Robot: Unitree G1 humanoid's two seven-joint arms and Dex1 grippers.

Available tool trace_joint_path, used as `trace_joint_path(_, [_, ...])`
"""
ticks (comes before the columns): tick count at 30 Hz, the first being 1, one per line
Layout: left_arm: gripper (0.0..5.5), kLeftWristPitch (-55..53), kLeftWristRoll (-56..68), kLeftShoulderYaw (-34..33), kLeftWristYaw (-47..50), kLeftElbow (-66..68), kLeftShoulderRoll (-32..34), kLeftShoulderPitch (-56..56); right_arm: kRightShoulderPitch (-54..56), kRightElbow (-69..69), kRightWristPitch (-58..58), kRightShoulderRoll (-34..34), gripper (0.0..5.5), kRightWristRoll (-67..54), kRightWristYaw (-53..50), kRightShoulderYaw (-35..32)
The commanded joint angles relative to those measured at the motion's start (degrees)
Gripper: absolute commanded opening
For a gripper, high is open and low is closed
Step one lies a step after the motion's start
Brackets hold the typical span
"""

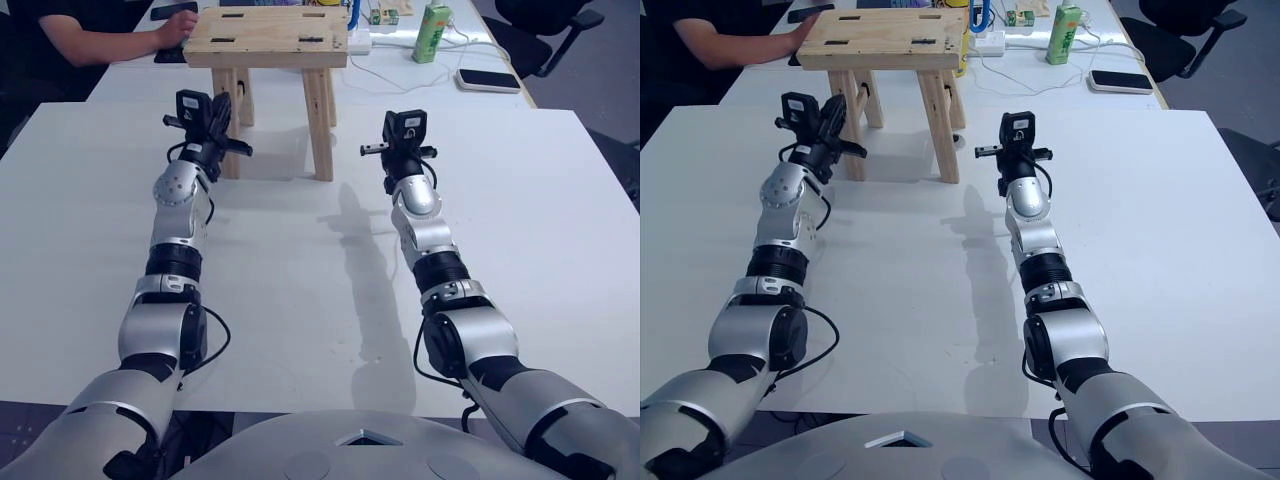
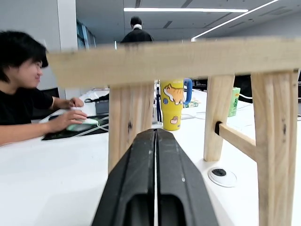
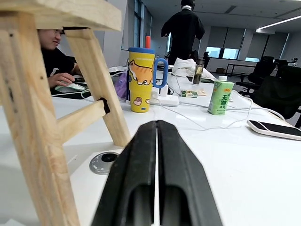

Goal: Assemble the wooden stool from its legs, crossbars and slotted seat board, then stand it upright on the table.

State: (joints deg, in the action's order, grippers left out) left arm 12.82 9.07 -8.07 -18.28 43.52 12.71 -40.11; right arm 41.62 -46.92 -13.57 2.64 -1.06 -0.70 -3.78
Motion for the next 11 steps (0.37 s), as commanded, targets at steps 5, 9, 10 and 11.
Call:
trace_joint_path(5, [0.00,-1.23,1.70,-0.94,0.19,-3.87,-1.81,3.25,0.36,-1.26,-1.29,-1.11,0.01,-1.84,3.03,-0.83])
trace_joint_path(9, [0.38,-0.33,2.47,-0.88,-0.59,-6.21,-2.94,5.05,0.33,-1.37,-1.08,-1.70,0.21,-2.47,4.64,-0.62])
trace_joint_path(10, [0.56,-0.29,2.64,-0.91,-0.62,-6.94,-3.24,5.68,0.40,-1.34,-0.97,-1.97,0.31,-2.51,4.91,-0.46])
trace_joint_path(11, [0.68,-0.32,2.89,-0.92,-0.76,-7.54,-3.53,6.20,0.40,-1.23,-0.88,-2.19,0.44,-2.63,5.29,-0.41])
